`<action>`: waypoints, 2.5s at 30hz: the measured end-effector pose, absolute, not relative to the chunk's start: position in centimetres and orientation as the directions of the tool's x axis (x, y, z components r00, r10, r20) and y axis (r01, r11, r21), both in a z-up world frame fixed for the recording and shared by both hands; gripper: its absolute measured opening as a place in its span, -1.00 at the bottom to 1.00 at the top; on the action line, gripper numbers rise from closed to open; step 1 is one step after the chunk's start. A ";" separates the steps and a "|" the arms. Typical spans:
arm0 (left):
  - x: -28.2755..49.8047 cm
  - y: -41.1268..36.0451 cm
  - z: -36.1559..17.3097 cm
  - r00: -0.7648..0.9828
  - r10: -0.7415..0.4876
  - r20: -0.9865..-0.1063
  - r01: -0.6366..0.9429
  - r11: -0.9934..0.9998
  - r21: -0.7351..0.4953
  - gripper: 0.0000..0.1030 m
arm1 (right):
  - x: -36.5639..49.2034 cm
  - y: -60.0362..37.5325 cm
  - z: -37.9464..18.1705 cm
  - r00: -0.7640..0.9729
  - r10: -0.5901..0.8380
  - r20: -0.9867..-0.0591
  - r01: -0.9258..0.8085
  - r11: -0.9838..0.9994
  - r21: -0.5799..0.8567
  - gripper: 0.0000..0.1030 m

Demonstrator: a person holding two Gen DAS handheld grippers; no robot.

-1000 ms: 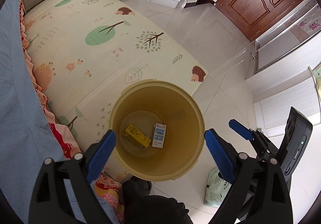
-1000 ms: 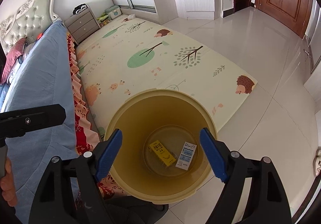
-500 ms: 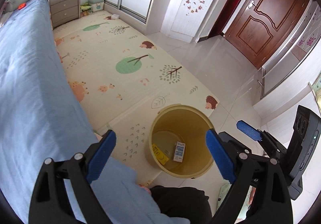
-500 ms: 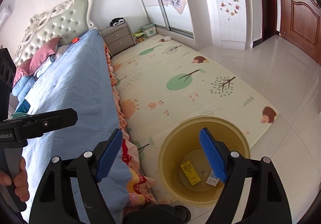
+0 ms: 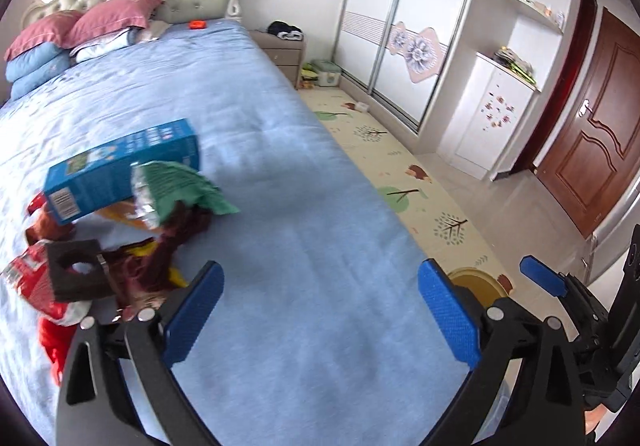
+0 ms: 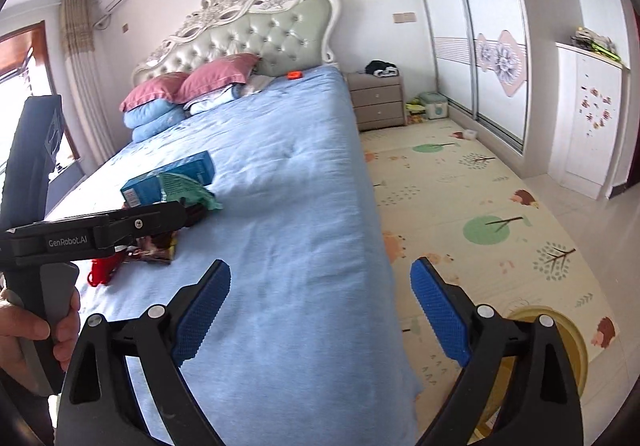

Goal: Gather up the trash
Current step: 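Move both open tools back over the trash on the bed, then grasp the red snack wrapper with left tool while right tool grasps black sponge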

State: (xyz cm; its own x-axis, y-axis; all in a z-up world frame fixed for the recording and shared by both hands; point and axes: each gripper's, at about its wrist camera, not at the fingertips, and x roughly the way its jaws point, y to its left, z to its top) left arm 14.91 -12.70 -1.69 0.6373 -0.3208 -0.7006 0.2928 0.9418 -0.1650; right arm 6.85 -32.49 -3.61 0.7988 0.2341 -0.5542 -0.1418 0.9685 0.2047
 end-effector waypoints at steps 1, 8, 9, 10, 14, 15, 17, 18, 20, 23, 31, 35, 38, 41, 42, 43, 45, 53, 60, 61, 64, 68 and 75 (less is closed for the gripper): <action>14.7 -11.1 -1.6 0.648 -0.306 -0.698 0.270 0.949 -0.166 0.90 | 7.2 -31.3 -3.5 0.795 0.251 -0.552 -0.162 0.965 0.205 0.72; 13.4 -1.6 -1.9 0.693 -0.220 -0.686 0.131 0.975 -0.181 0.92 | 8.0 -23.1 -3.2 0.764 0.336 -0.550 -0.286 0.942 0.177 0.72; 13.3 -0.4 -2.0 0.696 -0.215 -0.685 0.116 0.975 -0.188 0.92 | 8.2 -22.0 -3.1 0.759 0.346 -0.551 -0.304 0.937 0.170 0.72; 13.2 0.7 -2.1 0.700 -0.208 -0.683 0.101 0.976 -0.195 0.92 | 8.2 -20.7 -3.2 0.754 0.355 -0.552 -0.319 0.933 0.164 0.72; 12.5 5.1 -2.2 0.714 -0.184 -0.675 0.038 0.973 -0.226 0.92 | 8.6 -16.8 -3.4 0.735 0.379 -0.563 -0.367 0.920 0.139 0.72; 12.5 6.1 -2.3 0.716 -0.178 -0.675 0.021 0.972 -0.234 0.92 | 8.8 -15.9 -3.6 0.728 0.384 -0.568 -0.380 0.916 0.132 0.72; 12.1 8.3 -2.6 0.720 -0.168 -0.674 -0.010 0.968 -0.251 0.92 | 9.3 -14.0 -3.9 0.711 0.392 -0.584 -0.404 0.907 0.116 0.72; 12.0 9.1 -2.7 0.722 -0.164 -0.672 -0.024 0.965 -0.261 0.92 | 9.6 -13.1 -4.0 0.704 0.393 -0.592 -0.413 0.904 0.109 0.72; 11.8 11.0 -3.0 0.727 -0.155 -0.669 -0.052 0.959 -0.279 0.92 | 10.2 -11.3 -4.2 0.691 0.404 -0.599 -0.435 0.895 0.101 0.71; 11.9 13.5 -3.7 0.724 -0.166 -0.669 -0.082 0.943 -0.323 0.92 | 10.9 -8.8 -4.2 0.675 0.415 -0.610 -0.464 0.882 0.087 0.66; 13.8 17.1 -5.6 0.703 -0.243 -0.668 -0.114 0.889 -0.444 0.92 | 14.6 -2.6 -5.4 0.595 0.423 -0.683 -0.541 0.840 0.049 0.26; 14.6 17.2 -6.2 0.696 -0.254 -0.672 -0.109 0.887 -0.448 0.92 | 15.6 -0.4 -6.0 0.587 0.406 -0.701 -0.564 0.826 0.006 0.23; 14.9 17.1 -6.6 0.686 -0.268 -0.676 -0.104 0.883 -0.457 0.92 | 16.2 0.6 -6.5 0.594 0.380 -0.709 -0.563 0.826 -0.029 0.19; 15.2 16.8 -7.1 0.679 -0.269 -0.683 -0.103 0.886 -0.452 0.92 | 17.1 0.9 -7.2 0.598 0.341 -0.725 -0.551 0.832 -0.062 0.02; 15.2 16.7 -7.2 0.676 -0.274 -0.684 -0.102 0.885 -0.454 0.92 | 17.3 0.9 -7.4 0.600 0.327 -0.730 -0.544 0.836 -0.073 -0.11; 15.3 16.6 -7.3 0.674 -0.277 -0.685 -0.100 0.884 -0.457 0.92 | 17.6 0.9 -7.5 0.598 0.318 -0.735 -0.539 0.839 -0.076 -0.30; 15.4 16.2 -7.5 0.671 -0.273 -0.690 -0.100 0.888 -0.448 0.92 | 17.9 0.4 -7.5 0.593 0.310 -0.743 -0.528 0.847 -0.068 -0.37; 16.8 14.5 -7.4 0.665 -0.292 -0.687 -0.077 0.889 -0.452 0.92 | 17.2 -3.3 -4.5 0.591 0.460 -0.663 -0.538 0.837 0.101 -0.50; 19.1 14.0 -7.4 0.646 -0.271 -0.714 -0.116 0.889 -0.443 0.61 | 17.1 -6.2 -3.7 0.557 0.522 -0.647 -0.528 0.823 0.210 -0.50; 19.3 13.9 -7.7 0.633 -0.273 -0.724 -0.123 0.888 -0.443 0.22 | 17.1 -6.4 -3.6 0.556 0.526 -0.644 -0.529 0.821 0.214 -0.50; 19.4 13.8 -8.1 0.622 -0.269 -0.735 -0.143 0.884 -0.445 -0.28 | 16.8 -6.8 -3.3 0.559 0.541 -0.628 -0.538 0.813 0.222 -0.51; 18.1 13.7 -7.1 0.664 -0.273 -0.696 -0.111 0.884 -0.453 -0.65 | 16.3 -7.2 -2.8 0.558 0.572 -0.601 -0.554 0.796 0.243 -0.51; 14.9 12.5 -2.1 0.761 -0.230 -0.607 -0.030 0.922 -0.387 -0.80 | 15.6 -8.1 -1.3 0.537 0.643 -0.545 -0.576 0.752 0.320 -0.52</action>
